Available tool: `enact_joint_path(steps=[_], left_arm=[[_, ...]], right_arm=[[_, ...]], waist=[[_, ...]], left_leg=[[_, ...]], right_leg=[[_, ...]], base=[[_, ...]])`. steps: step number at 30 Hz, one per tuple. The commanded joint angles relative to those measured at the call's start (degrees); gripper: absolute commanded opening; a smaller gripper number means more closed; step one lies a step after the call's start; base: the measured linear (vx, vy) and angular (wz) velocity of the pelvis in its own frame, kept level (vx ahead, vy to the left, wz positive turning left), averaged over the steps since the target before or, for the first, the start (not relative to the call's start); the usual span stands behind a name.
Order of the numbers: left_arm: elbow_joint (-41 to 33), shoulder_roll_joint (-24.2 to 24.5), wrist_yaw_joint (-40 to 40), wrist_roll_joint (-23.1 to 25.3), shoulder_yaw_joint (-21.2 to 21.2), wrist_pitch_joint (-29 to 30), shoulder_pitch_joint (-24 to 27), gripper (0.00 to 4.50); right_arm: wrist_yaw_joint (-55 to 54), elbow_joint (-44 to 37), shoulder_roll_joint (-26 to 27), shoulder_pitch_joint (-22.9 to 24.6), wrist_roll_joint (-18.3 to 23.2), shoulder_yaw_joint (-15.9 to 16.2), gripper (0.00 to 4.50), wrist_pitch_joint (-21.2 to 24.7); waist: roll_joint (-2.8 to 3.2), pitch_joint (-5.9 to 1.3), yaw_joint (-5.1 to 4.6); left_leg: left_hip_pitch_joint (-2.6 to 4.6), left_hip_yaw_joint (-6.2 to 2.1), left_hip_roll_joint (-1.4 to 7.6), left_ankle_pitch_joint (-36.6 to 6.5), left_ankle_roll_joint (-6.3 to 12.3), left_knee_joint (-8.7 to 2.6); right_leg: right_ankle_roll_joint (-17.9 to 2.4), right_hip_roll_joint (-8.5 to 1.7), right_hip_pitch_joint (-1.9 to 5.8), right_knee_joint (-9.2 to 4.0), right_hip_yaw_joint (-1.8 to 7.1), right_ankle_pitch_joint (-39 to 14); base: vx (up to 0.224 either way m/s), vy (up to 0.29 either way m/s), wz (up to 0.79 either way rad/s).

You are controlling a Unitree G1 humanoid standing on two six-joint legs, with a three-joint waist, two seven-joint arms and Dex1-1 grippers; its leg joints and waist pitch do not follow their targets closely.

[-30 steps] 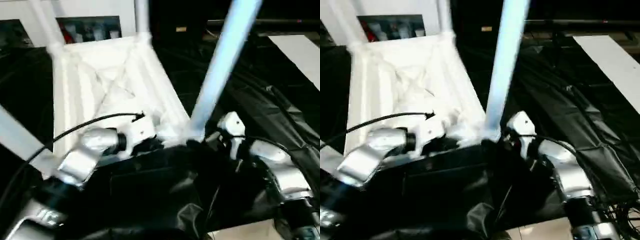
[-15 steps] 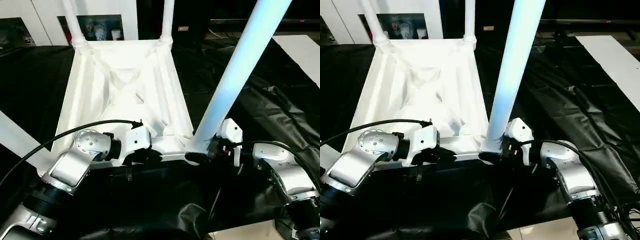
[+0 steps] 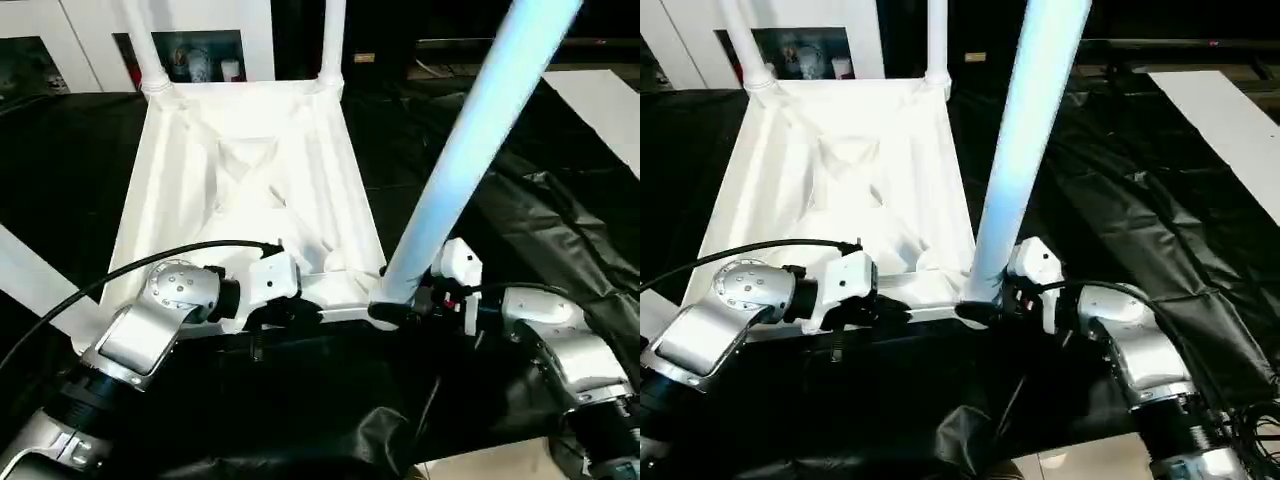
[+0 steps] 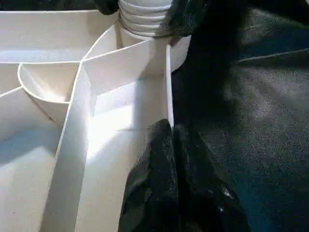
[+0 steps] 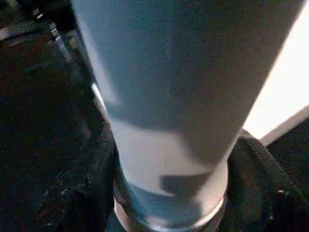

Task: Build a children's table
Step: Rotate leg to tighten

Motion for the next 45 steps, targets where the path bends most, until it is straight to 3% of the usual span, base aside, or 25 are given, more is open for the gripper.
enact_joint_path(steps=[1, 2, 3, 4, 5, 6, 7, 9, 12, 14, 18, 20, 21, 23, 25, 26, 27, 29, 32, 34, 36, 37, 40, 42, 45], left_arm=[[3.66, -2.34, 1.85, 1.82, -4.08, 2.67, 2.32, 0.00], [5.19, -4.04, 4.33, 2.37, -3.78, 3.57, 1.82, 0.00], [5.30, -4.16, 4.50, 2.40, -3.76, 3.63, 1.79, 0.00], [5.30, -4.16, 4.50, 2.40, -3.76, 3.63, 1.79, 0.00], [7.04, -6.27, 7.33, 2.86, -3.38, 4.69, 1.24, 0.00], [8.97, -8.35, 10.19, 3.55, -3.21, 5.94, 0.55, 0.00], [8.97, -8.35, 10.19, 3.55, -3.21, 5.94, 0.55, 0.00], [15.24, -14.26, 19.25, 5.87, -2.20, 10.01, -2.44, 0.00], [18.17, -16.08, 22.47, 7.21, -1.91, 10.93, -4.16, 0.00], [19.48, -16.59, 23.89, 8.00, -1.95, 11.29, -4.95, 0.00], [20.13, -16.10, 24.37, 9.39, -2.52, 11.65, -5.16, 0.00], [20.21, -15.65, 24.09, 9.86, -2.72, 11.91, -5.04, 0.00], [19.88, -15.24, 23.69, 9.94, -2.77, 11.95, -4.86, 0.00], [19.61, -14.66, 22.88, 9.79, -2.79, 11.65, -4.84, 0.00], [18.95, -13.62, 21.54, 9.79, -3.15, 11.02, -4.73, 0.00], [17.91, -12.55, 20.19, 9.47, -3.10, 10.45, -4.41, 0.00], [16.01, -10.55, 17.65, 9.01, -3.16, 8.31, -3.80, 0.00], [13.86, -8.97, 14.62, 7.58, -2.83, 6.62, -2.95, 0.00], [10.63, -6.09, 10.14, 6.47, -3.46, 3.57, -1.80, 0.00], [7.58, -4.09, 7.07, 5.10, -3.63, 3.35, -0.80, 0.00], [4.10, -1.90, 3.38, 3.40, -3.90, 1.41, 0.13, 0.00], [4.10, -1.90, 3.38, 3.40, -3.90, 1.41, 0.13, 0.00], [0.39, 0.26, -1.16, 1.16, -4.43, -0.41, 1.40, 0.00], [-1.48, 1.32, -2.79, 0.26, -4.54, 0.23, 2.15, 0.00], [-2.97, 2.46, -3.93, -0.21, -4.41, 0.32, 2.74, 0.00]], right_arm=[[-7.37, 2.73, 2.43, -0.76, -0.71, -2.89, 2.66, -0.08], [-10.84, 3.96, 4.37, -0.90, -1.07, -3.62, 2.65, -0.41], [-11.07, 4.04, 4.50, -0.91, -1.10, -3.67, 2.65, -0.44], [-11.07, 4.04, 4.50, -0.91, -1.10, -3.67, 2.65, -0.44], [-14.98, 5.11, 6.81, -0.92, -1.43, -4.37, 2.65, -0.15], [-19.70, 6.12, 9.21, -1.03, -2.61, -4.63, 2.65, -0.01], [-19.70, 6.12, 9.21, -1.03, -2.61, -4.63, 2.65, -0.01], [-34.84, 9.18, 16.57, -2.60, -5.71, -6.03, 2.65, 1.56], [-40.83, 9.80, 20.17, -3.59, -6.88, -6.20, 2.65, 3.29], [-42.52, 9.76, 21.64, -3.80, -7.91, -5.50, 2.65, 4.10], [-40.09, 8.32, 22.19, -2.50, -8.41, -3.27, 2.65, 2.61], [-38.90, 6.88, 22.51, -1.89, -7.60, -3.59, 2.65, 1.65], [-37.75, 5.91, 22.65, -1.69, -6.21, -4.24, 3.20, 1.15], [-36.15, 4.11, 22.49, -1.56, -4.55, -4.83, 3.34, 0.54], [-35.13, 2.75, 21.34, -1.47, -4.44, -4.68, 3.47, 0.76], [-33.72, 1.90, 19.75, -1.48, -4.38, -4.61, 3.47, 1.35], [-30.52, 0.42, 16.94, -1.39, -3.74, -4.49, 3.75, 2.59], [-26.93, -0.74, 14.09, -1.22, -3.34, -4.15, 3.87, 4.64], [-19.46, -1.82, 9.13, -0.47, -2.99, -2.60, 4.12, 4.79], [-13.28, -2.82, 5.26, 0.24, -1.95, -1.97, 4.12, 4.02], [-7.11, -3.69, 1.53, 0.74, -0.98, -1.99, 4.12, 3.11], [-7.11, -3.69, 1.53, 0.74, -0.98, -1.99, 4.12, 3.11], [-3.00, -3.63, -0.86, 0.70, -0.51, -1.53, 4.12, 2.07], [-1.14, -3.60, -1.91, 0.50, -0.11, -0.93, 4.12, 1.90], [0.87, -3.95, -2.54, 0.17, 0.40, -0.20, 4.12, 2.03]], waist=[[0.00, -2.58, -0.24], [0.17, -2.43, -0.17], [0.09, -2.16, -0.42], [0.09, -2.16, -0.42], [0.14, -2.08, -0.42], [0.44, -1.74, -0.67], [0.19, -1.81, -0.66], [-0.08, -1.56, -0.92], [-0.03, -1.33, -1.06], [-0.10, -1.59, -1.15], [0.15, -1.64, -1.21], [0.72, -1.65, -1.15], [0.46, -1.72, -1.17], [0.44, -1.86, -1.06], [0.35, -2.16, -1.13], [0.27, -2.59, -1.10], [0.30, -2.36, -0.87], [0.44, -2.71, -1.32], [0.39, -2.58, -1.49], [0.45, -2.84, -1.15], [0.57, -3.17, -1.03], [0.17, -3.26, -0.90], [0.46, -3.44, -0.74], [0.38, -3.40, -0.73], [0.32, -3.05, -0.68]], left_leg=[[0.73, -0.52, 1.90, -9.74, 3.15, -3.16], [0.83, -0.63, 1.89, -10.99, 2.49, -3.29], [1.09, -0.74, 1.85, -14.83, 0.87, -3.55], [1.09, -0.74, 1.85, -14.83, 0.87, -3.55], [1.09, -0.97, 1.90, -16.26, 0.32, -3.73], [1.05, -0.86, 1.80, -17.29, -0.10, -3.81], [1.16, -1.05, 1.86, -17.92, -0.52, -3.95], [1.16, -1.42, 1.44, -19.59, -1.63, -4.12], [1.47, -1.84, 1.32, -22.27, -1.52, -4.20], [1.47, -2.01, 1.36, -22.77, -1.65, -4.34], [1.30, -2.14, 1.56, -23.87, -1.63, -4.90], [1.40, -2.10, 1.59, -24.53, -1.70, -4.99], [1.35, -2.02, 1.62, -24.56, -1.68, -5.00], [1.31, -1.89, 1.63, -24.35, -1.22, -4.93], [0.30, -1.92, 1.67, -20.31, -0.57, -5.06], [0.34, -1.85, 1.65, -19.42, -0.49, -4.87], [0.58, -1.75, 1.75, -18.75, -0.17, -4.83], [-0.30, -1.80, 1.64, -16.67, 0.54, -4.72], [-0.05, -1.66, 1.70, -16.76, 0.96, -4.49], [0.32, -1.13, 1.75, -11.96, 2.38, -3.88], [-0.02, -0.92, 1.65, -6.77, 3.86, -3.46], [-0.04, -0.88, 1.60, -4.44, 5.21, -3.22], [0.23, -0.61, 1.61, -0.04, 7.97, -2.70], [0.35, -0.53, 1.66, 0.80, 8.85, -2.57], [0.60, -0.50, 1.92, -1.21, 8.88, -2.75]], right_leg=[[-15.47, -3.45, 2.14, -3.35, 1.94, -6.81], [-15.08, -3.51, 1.98, -3.60, 1.94, -9.30], [-13.25, -3.51, 1.57, -4.25, 2.01, -16.58], [-13.25, -3.51, 1.57, -4.25, 2.01, -16.58], [-11.77, -3.67, 1.55, -4.55, 2.04, -20.09], [-10.69, -3.64, 0.79, -4.85, 2.21, -22.21], [-10.16, -3.66, 0.96, -5.09, 2.13, -23.44], [-7.44, -3.74, 0.54, -5.60, 2.06, -29.53], [-4.65, -3.89, -0.05, -6.33, 1.97, -35.61], [-3.35, -3.89, -0.14, -6.53, 1.88, -36.52], [-3.29, -3.76, -0.15, -6.60, 1.75, -32.38], [-3.78, -3.73, -0.22, -6.53, 1.82, -30.41], [-4.21, -3.65, -0.15, -6.46, 1.81, -28.94], [-4.63, -3.70, 0.00, -6.38, 1.97, -27.78], [-5.67, -3.70, 0.84, -5.70, 1.92, -23.59], [-5.99, -3.67, 1.07, -5.57, 1.88, -22.75], [-6.48, -3.62, 1.05, -5.64, 1.87, -22.07], [-7.22, -3.70, 1.85, -5.18, 1.75, -20.52], [-8.25, -3.74, 1.47, -5.39, 1.79, -20.83], [-10.71, -3.38, 1.76, -4.64, 1.96, -11.23], [-13.15, -3.15, 2.27, -3.41, 1.86, -1.60], [-14.57, -3.02, 2.55, -2.79, 1.76, 3.72], [-17.07, -2.89, 2.67, -1.82, 1.73, 13.13], [-17.60, -2.87, 2.77, -1.60, 1.68, 14.69], [-17.65, -3.13, 2.56, -1.99, 1.63, 9.71]], base=[[0.000, 0.000, 0.00], [0.000, 0.000, 0.00], [0.000, 0.000, 0.00], [0.000, 0.000, 0.00], [0.000, 0.000, 0.00], [0.000, 0.000, 0.00], [0.000, 0.000, 0.00], [0.000, 0.000, 0.00], [0.000, 0.000, 0.00], [0.000, 0.000, 0.00], [0.000, 0.000, 0.00], [0.000, 0.000, 0.00], [0.000, 0.000, 0.00], [0.000, 0.000, 0.00], [0.000, 0.000, 0.00], [0.000, 0.000, 0.00], [0.000, 0.000, 0.00], [0.000, 0.000, 0.00], [0.018, -0.007, 0.00], [0.062, -0.021, 0.00], [0.065, -0.012, -0.02], [0.068, 0.005, -0.03], [0.019, 0.004, 0.00], [0.031, 0.009, 0.01], [0.000, 0.000, 0.00]])
